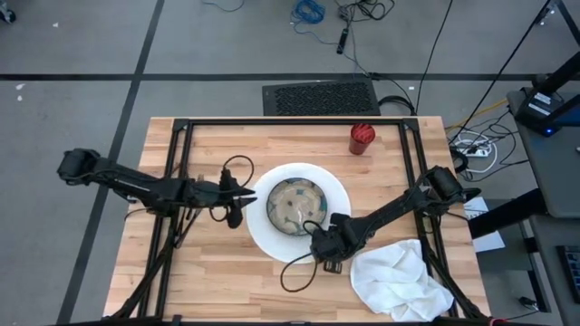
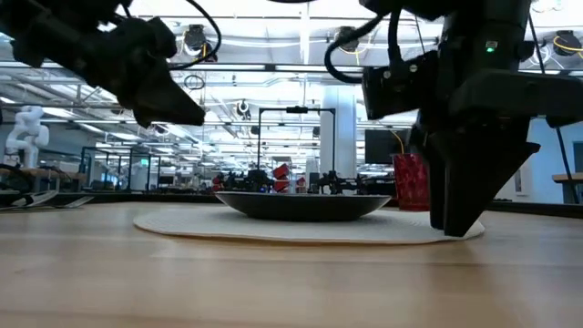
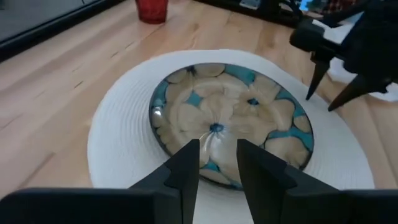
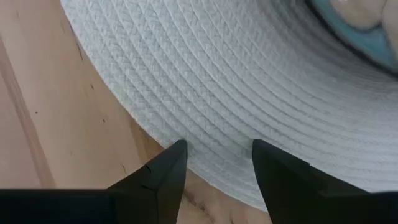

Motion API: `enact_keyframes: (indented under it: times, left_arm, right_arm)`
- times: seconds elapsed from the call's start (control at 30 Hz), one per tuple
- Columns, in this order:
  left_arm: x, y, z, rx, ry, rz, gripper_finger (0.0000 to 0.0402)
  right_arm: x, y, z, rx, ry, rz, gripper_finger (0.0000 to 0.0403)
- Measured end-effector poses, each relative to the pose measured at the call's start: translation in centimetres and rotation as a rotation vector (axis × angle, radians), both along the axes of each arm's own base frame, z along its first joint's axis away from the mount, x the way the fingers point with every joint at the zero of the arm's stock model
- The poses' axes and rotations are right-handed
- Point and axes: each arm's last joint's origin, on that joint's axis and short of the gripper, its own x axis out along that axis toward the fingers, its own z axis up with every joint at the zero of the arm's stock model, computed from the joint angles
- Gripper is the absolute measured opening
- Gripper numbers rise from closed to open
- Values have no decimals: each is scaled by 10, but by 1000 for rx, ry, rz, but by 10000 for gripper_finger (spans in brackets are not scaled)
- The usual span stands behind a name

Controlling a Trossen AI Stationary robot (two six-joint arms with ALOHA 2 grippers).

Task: Set table place
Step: Adjust the white table mat

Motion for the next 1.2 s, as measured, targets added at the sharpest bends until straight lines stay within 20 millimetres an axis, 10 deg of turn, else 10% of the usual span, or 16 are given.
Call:
enact_keyframes:
  times: [1.2]
  left_arm:
    - [-12,-18,-1,2,53,-64,93]
  right_arm:
    - [-11,-42,11,-137,107,-34,169]
